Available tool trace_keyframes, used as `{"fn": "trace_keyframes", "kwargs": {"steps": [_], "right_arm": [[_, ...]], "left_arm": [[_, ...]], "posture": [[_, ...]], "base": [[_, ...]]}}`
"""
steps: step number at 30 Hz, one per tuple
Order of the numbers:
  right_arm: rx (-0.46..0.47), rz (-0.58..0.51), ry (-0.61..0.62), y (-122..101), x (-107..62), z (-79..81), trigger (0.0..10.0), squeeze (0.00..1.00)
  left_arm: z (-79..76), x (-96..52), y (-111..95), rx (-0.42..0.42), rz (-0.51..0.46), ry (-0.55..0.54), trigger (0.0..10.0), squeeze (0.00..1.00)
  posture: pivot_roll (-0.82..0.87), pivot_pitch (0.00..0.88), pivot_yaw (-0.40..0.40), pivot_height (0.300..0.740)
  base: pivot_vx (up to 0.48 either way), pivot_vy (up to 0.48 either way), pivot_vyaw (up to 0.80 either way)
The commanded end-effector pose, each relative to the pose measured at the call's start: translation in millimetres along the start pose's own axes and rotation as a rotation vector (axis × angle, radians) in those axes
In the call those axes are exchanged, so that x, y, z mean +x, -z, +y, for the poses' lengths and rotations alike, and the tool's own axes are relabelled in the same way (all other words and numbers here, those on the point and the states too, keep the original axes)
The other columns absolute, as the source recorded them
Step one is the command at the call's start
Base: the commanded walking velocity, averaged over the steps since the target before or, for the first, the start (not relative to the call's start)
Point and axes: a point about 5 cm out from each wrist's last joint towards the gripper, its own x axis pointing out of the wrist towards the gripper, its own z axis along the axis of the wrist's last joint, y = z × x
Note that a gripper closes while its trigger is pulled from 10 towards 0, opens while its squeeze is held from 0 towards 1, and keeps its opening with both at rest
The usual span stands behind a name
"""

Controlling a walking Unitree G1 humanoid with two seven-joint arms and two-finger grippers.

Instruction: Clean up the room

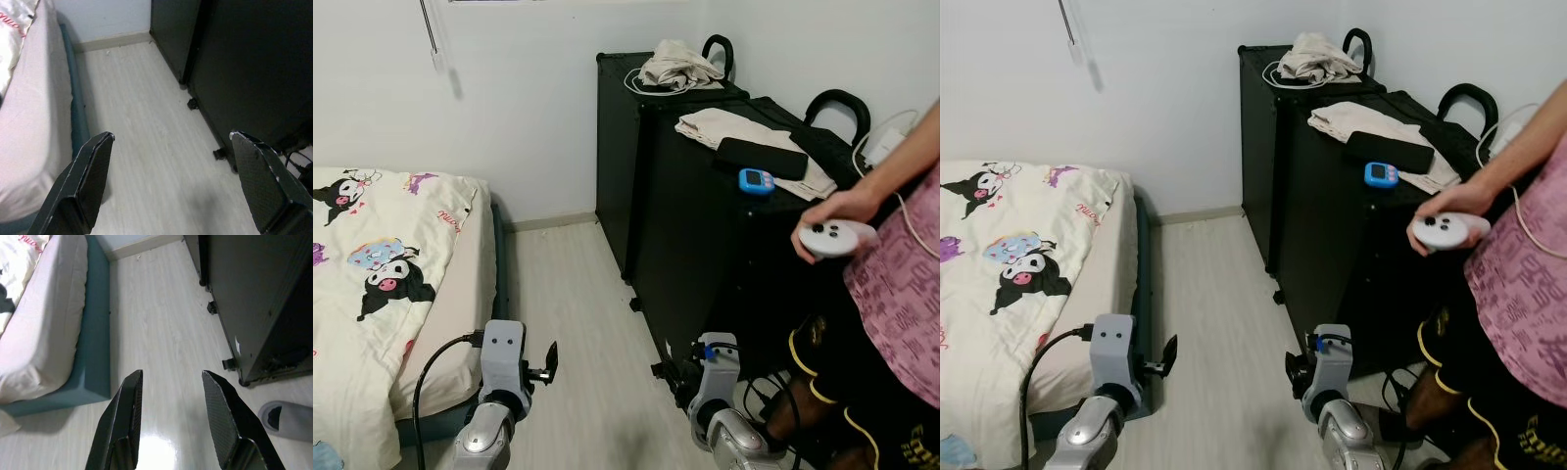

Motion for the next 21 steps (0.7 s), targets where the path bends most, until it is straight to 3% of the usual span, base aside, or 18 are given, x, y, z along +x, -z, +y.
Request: {"fn": "trace_keyframes", "kwargs": {"steps": [1, 21], "right_arm": [[-0.004, 0.010, 0.005, 3.7, -1.9, -1.8, 10.0, 0.00], [-0.003, 0.004, -0.007, 3.7, -2.1, -0.5, 10.0, 0.00]], "left_arm": [[1.2, -2.1, 3.6, -0.004, 0.009, -0.004, 10.0, 0.00], [2.5, -3.3, 5.4, -0.001, 0.013, -0.005, 10.0, 0.00]], "posture": [[-0.04, 0.113, -0.042, 0.740], [-0.04, 0.100, -0.045, 0.740]], "base": [[0.409, 0.000, 0.00], [0.397, 0.000, 0.00]]}}
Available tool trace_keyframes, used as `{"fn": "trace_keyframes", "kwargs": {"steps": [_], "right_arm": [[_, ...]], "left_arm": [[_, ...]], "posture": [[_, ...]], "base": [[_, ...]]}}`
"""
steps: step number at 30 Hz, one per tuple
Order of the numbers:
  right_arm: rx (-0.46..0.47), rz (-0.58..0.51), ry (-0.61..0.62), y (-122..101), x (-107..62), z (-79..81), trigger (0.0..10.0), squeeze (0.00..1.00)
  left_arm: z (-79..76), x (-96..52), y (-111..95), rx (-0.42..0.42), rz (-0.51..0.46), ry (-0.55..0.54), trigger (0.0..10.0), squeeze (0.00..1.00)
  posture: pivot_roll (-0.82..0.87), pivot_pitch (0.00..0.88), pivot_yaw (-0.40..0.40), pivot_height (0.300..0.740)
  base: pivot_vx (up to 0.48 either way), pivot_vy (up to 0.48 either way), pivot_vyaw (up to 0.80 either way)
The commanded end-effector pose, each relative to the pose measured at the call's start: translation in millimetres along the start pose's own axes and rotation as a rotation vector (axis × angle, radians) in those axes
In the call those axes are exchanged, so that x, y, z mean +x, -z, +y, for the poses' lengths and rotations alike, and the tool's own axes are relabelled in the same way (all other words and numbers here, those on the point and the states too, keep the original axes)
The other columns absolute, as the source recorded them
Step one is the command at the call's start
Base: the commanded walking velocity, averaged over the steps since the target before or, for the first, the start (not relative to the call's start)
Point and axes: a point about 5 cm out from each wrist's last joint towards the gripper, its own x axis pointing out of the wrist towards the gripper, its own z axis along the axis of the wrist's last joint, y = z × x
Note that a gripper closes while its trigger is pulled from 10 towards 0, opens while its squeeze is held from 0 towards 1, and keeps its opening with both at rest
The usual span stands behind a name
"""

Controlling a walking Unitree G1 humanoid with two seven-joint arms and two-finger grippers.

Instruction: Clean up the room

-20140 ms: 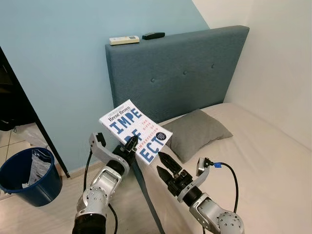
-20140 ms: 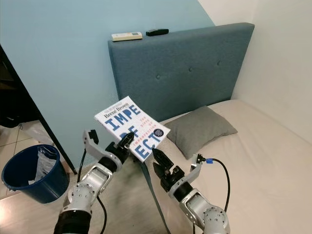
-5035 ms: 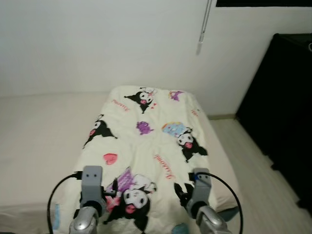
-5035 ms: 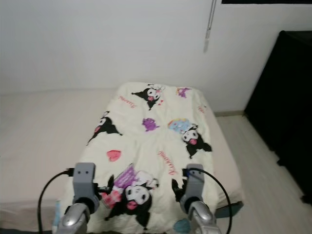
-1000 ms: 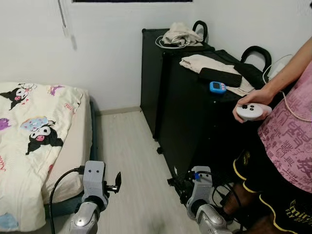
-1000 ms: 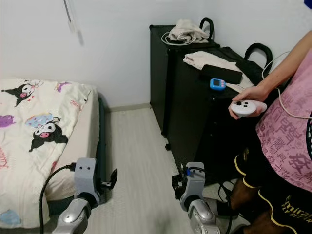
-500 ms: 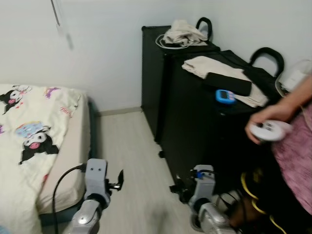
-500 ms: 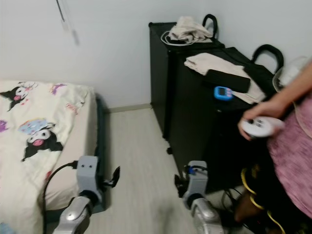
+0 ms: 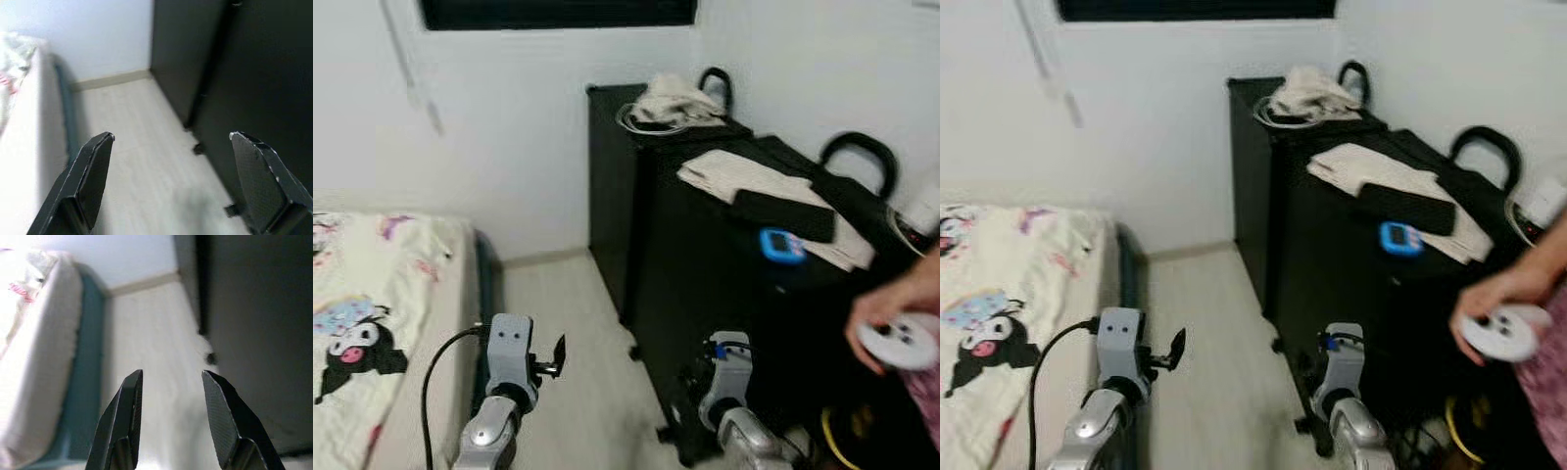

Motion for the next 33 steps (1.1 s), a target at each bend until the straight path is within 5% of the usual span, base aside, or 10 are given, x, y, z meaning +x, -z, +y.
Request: {"fn": "trace_keyframes", "kwargs": {"steps": [1, 33], "right_arm": [[-0.005, 0.020, 0.008, 6.5, -3.8, -3.7, 10.0, 0.00], [-0.008, 0.019, 0.002, 7.2, -4.2, -2.0, 10.0, 0.00]], "left_arm": [[1.1, -1.1, 3.4, -0.002, 0.016, -0.005, 10.0, 0.00], [2.7, -1.7, 3.9, 0.000, 0.020, -0.007, 10.0, 0.00]], "posture": [[-0.04, 0.100, -0.045, 0.740], [-0.04, 0.116, -0.042, 0.740]], "base": [[0.390, 0.000, 0.00], [0.383, 0.000, 0.00]]}}
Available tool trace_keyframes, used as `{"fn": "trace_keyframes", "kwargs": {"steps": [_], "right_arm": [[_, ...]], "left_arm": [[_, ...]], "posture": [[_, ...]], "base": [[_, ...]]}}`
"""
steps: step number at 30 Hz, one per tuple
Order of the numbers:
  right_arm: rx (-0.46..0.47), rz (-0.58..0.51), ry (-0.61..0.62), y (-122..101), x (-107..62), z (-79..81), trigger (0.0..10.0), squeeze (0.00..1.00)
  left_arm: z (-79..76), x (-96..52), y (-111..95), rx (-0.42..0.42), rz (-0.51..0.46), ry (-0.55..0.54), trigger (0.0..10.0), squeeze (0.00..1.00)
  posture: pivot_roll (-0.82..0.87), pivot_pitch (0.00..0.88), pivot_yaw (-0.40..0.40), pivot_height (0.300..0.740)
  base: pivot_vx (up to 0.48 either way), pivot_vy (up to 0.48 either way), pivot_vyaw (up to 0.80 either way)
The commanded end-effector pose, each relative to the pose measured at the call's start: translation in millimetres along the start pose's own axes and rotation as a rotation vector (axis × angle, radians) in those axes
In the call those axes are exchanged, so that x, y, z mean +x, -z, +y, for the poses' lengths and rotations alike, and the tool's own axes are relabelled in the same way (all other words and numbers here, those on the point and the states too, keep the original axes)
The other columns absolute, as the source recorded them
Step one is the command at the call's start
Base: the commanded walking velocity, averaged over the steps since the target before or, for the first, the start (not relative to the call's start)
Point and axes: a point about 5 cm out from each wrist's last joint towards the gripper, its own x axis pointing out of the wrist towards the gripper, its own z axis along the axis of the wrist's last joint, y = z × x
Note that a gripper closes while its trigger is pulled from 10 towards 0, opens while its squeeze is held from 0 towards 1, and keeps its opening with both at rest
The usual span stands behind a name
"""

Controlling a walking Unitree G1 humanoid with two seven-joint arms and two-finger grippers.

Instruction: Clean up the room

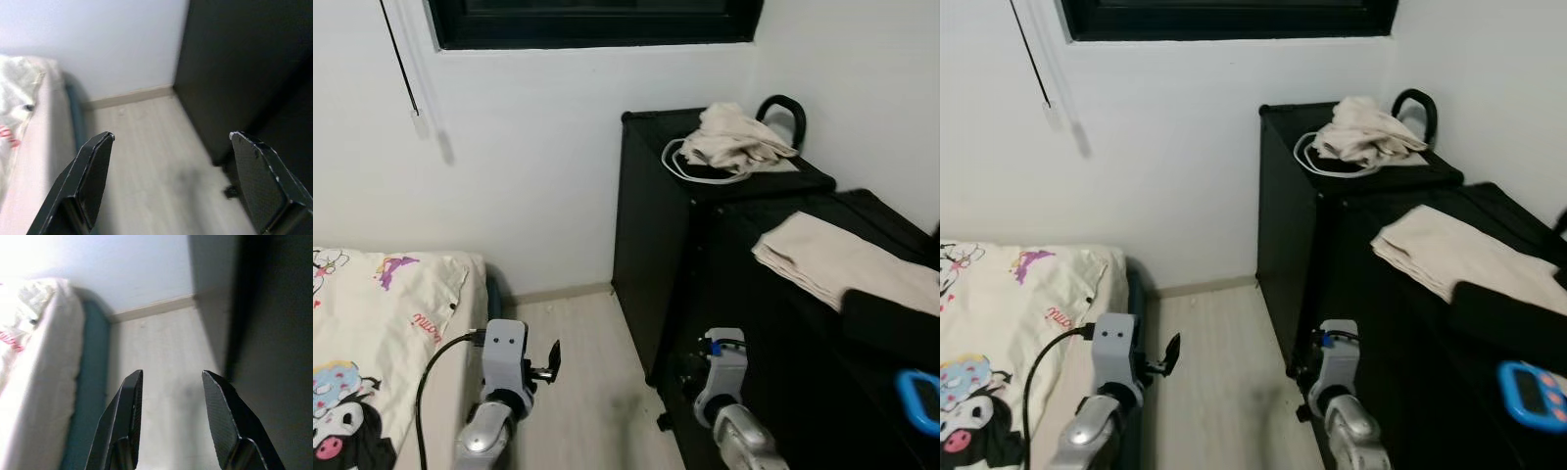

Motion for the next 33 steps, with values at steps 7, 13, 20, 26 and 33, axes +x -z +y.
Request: {"fn": "trace_keyframes", "kwargs": {"steps": [7, 13, 20, 26, 33], "right_arm": [[-0.015, 0.018, 0.026, 4.8, -4.5, -8.8, 10.0, 0.00], [-0.023, 0.012, 0.025, 3.8, -4.0, -8.1, 10.0, 0.00], [-0.025, 0.010, 0.026, 3.3, -3.7, -8.2, 10.0, 0.00], [-0.025, 0.011, 0.026, 4.0, -4.4, -8.2, 10.0, 0.00], [-0.027, 0.010, 0.028, 4.0, -4.5, -8.8, 10.0, 0.00]], "left_arm": [[-2.9, -1.1, 4.5, -0.002, 0.022, 0.012, 10.0, 0.00], [-3.1, -0.8, 4.2, -0.004, 0.023, 0.016, 10.0, 0.00], [-2.9, -0.9, 4.6, -0.004, 0.024, 0.015, 10.0, 0.00], [-3.0, -1.0, 4.1, -0.006, 0.023, 0.016, 10.0, 0.00], [-3.7, -1.0, 4.1, -0.008, 0.023, 0.018, 10.0, 0.00]], "posture": [[-0.04, 0.116, -0.039, 0.740], [-0.04, 0.117, -0.038, 0.740], [-0.04, 0.118, -0.040, 0.740], [-0.04, 0.119, -0.039, 0.740], [-0.04, 0.118, -0.039, 0.740]], "base": [[0.359, 0.000, 0.00], [0.358, 0.000, 0.00], [0.355, 0.000, 0.00], [0.358, 0.000, 0.00], [0.349, 0.000, 0.00]]}}
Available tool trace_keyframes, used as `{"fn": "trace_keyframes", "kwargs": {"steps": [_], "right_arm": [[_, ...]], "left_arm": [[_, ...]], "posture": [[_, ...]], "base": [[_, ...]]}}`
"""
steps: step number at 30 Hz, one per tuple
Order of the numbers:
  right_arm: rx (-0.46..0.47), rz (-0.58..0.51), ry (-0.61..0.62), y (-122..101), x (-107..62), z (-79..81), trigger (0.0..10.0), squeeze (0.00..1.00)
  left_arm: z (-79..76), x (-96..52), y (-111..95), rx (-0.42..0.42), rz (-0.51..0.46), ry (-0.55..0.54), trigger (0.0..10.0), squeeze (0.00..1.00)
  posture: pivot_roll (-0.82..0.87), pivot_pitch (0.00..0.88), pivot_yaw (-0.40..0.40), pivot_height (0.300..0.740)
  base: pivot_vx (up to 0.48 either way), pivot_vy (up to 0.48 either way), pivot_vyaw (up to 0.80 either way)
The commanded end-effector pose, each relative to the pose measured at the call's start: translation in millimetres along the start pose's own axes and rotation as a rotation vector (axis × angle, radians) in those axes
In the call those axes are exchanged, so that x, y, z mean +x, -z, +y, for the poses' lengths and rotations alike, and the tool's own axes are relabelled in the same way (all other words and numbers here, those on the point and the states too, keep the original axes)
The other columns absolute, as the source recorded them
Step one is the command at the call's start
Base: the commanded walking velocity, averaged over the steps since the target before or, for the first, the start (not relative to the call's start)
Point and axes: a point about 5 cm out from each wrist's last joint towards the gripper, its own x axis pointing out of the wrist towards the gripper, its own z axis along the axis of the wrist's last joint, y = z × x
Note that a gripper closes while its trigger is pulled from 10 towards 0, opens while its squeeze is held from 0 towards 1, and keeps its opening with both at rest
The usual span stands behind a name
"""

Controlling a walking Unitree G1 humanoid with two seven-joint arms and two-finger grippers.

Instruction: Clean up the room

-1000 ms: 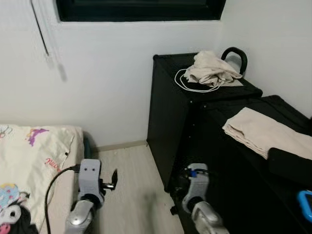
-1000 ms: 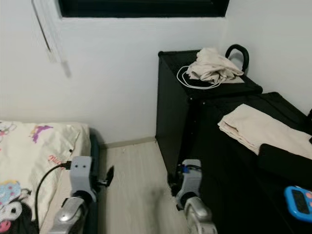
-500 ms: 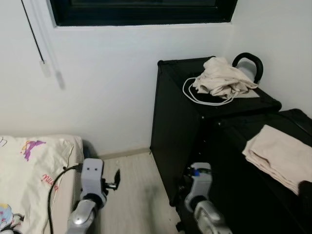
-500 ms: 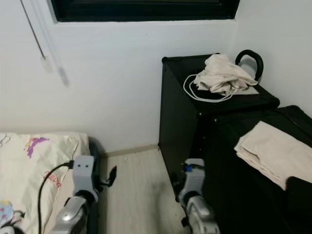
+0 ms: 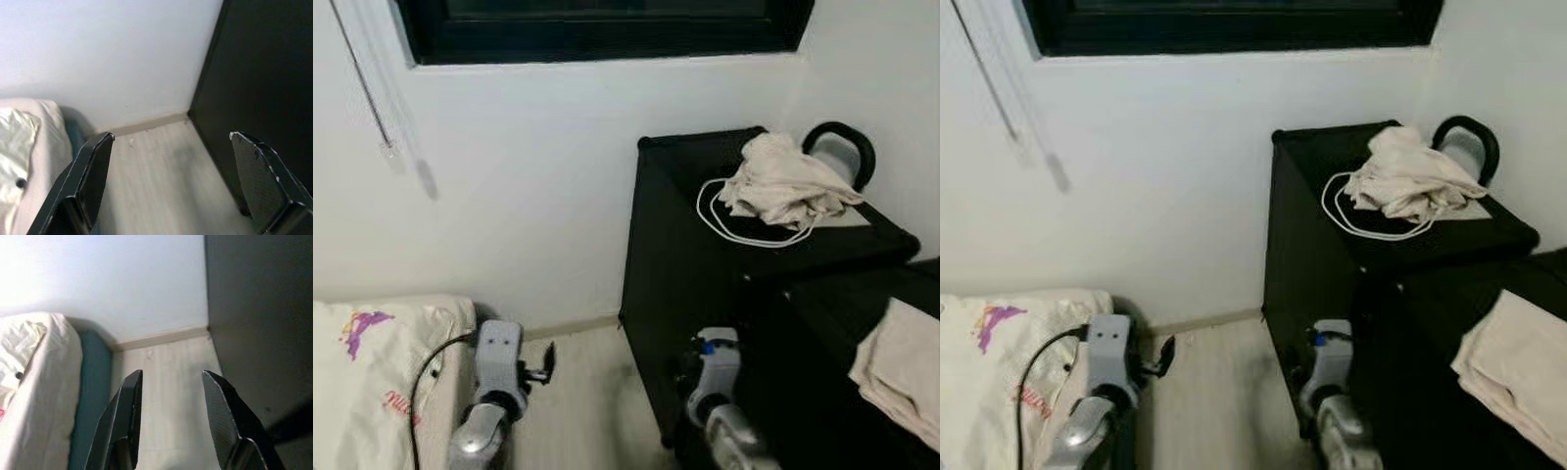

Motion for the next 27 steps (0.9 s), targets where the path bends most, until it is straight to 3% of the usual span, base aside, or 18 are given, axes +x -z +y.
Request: {"fn": "trace_keyframes", "kwargs": {"steps": [1, 7, 23, 27], "right_arm": [[-0.005, 0.020, 0.030, 4.6, -4.4, -9.9, 10.0, 0.00], [-0.005, 0.021, 0.025, 5.0, -3.7, -8.2, 10.0, 0.00], [-0.015, 0.018, 0.014, 4.2, -1.8, -5.3, 10.0, 0.00], [-0.067, 0.019, -0.016, 3.4, -1.4, -2.8, 10.0, 0.00]], "left_arm": [[-2.6, -1.4, 4.4, -0.004, 0.021, 0.008, 10.0, 0.00], [-1.1, -1.4, 4.2, 0.002, 0.024, 0.001, 10.0, 0.00], [3.5, -2.0, 5.1, 0.009, 0.022, -0.023, 10.0, 0.00], [2.0, -2.4, 6.1, 0.009, 0.024, -0.018, 10.0, 0.00]], "posture": [[-0.04, 0.118, -0.039, 0.740], [-0.03, 0.113, -0.039, 0.740], [-0.03, 0.097, -0.036, 0.740], [-0.03, 0.094, -0.036, 0.740]], "base": [[0.345, 0.000, 0.00], [0.329, 0.000, 0.00], [0.000, 0.000, 0.00], [0.000, 0.000, 0.00]]}}
